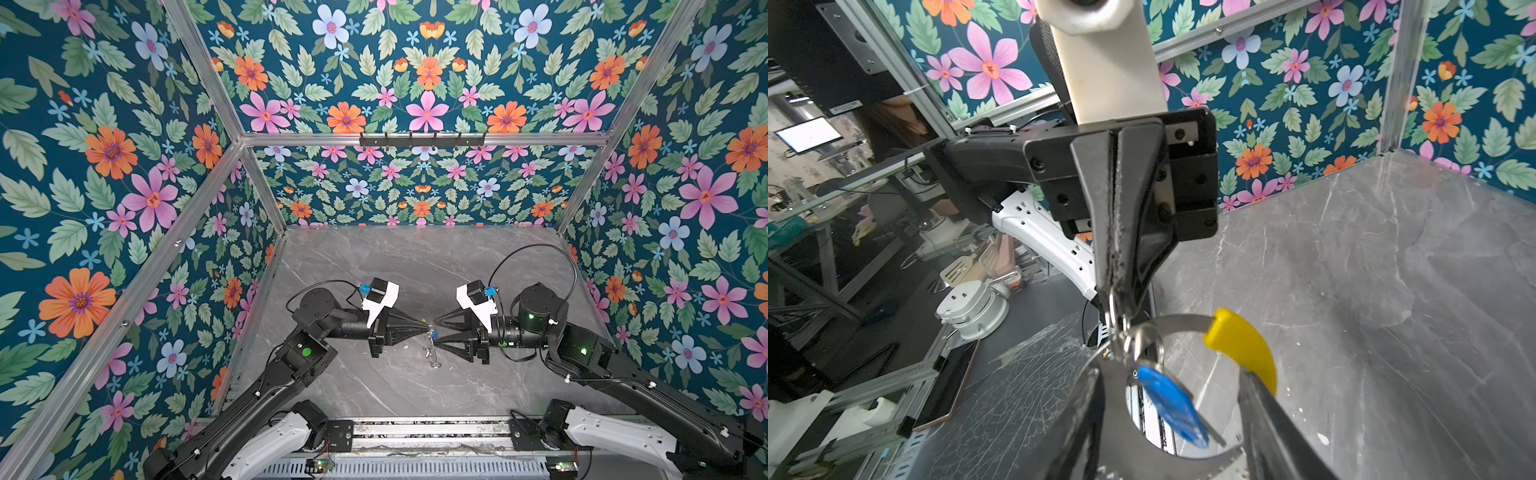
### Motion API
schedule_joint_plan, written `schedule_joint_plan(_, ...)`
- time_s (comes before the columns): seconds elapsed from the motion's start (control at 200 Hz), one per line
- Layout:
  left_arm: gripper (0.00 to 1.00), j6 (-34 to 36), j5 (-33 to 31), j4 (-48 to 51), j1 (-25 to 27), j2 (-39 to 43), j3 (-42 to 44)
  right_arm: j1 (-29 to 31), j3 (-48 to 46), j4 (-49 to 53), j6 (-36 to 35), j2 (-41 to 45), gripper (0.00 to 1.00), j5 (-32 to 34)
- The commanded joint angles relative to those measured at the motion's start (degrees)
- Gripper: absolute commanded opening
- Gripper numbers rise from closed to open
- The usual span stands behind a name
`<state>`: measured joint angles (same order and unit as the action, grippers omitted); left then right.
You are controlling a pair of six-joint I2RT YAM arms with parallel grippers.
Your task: Remove the keys from the keyring
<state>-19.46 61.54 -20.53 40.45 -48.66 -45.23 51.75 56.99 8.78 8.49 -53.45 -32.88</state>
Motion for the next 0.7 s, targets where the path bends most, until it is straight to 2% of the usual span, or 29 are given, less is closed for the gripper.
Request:
schedule_joint_plan(0.0,0.00,-1.5,-0.5,-4.8,-0.1,0.4,0.3,0.0,0.6,-3.0,0.3,-1.2,0.46,-2.9)
schedule_joint_plan(0.15,0.00,-1.6,-1.9,-5.3,0.0,0.9,0.8,0.0,0.7,-3.5,0.6,-2.0,0.30,-3.2)
schedule_joint_plan(0.375,0.00,-2.0,-4.0,-6.2,0.0,1.8,1.8,0.0,-0.1,-4.1,1.4,-1.8,0.16,-2.6)
schedule_joint_plan(0.505,0.00,-3.5,-5.3,-8.7,-0.1,2.3,2.8,0.0,0.0,-4.0,1.7,-2.1,0.00,-2.6)
schedule_joint_plan(0.695,0.00,-7.6,-7.5,-16.1,0.0,3.0,5.9,0.0,0.5,-4.2,1.9,-3.4,0.00,-3.8)
